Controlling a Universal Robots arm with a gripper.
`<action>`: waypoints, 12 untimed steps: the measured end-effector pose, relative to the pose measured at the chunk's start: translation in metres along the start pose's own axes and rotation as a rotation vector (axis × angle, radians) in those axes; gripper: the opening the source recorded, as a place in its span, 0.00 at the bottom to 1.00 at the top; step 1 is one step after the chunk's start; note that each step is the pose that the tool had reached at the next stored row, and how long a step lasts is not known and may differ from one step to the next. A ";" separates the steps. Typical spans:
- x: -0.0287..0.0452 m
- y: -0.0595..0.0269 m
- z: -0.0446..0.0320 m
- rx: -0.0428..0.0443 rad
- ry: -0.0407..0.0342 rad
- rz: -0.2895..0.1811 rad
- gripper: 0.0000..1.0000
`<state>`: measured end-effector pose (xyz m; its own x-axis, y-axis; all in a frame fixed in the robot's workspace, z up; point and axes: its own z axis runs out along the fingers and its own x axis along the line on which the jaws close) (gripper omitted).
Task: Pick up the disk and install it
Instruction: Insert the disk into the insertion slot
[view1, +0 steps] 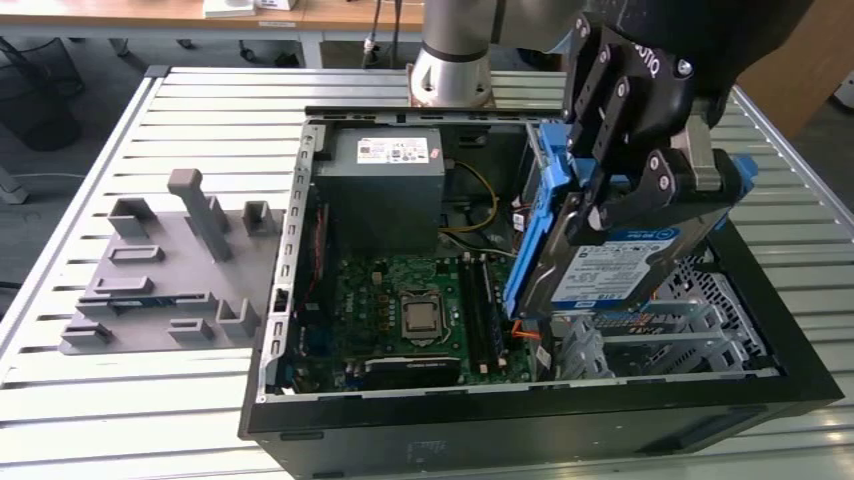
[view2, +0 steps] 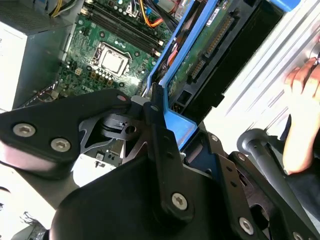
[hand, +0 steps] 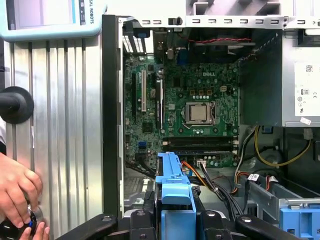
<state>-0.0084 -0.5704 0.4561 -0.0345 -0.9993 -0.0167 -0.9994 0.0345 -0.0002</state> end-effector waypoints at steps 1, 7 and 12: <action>0.0002 -0.0002 0.0004 0.0001 -0.0002 0.002 0.36; -0.0001 -0.0094 0.0024 0.0000 0.0002 0.003 0.36; -0.0004 -0.0205 0.0035 -0.0005 0.0002 0.004 0.36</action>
<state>0.0121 -0.5706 0.4526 -0.0381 -0.9991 -0.0165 -0.9993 0.0381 0.0003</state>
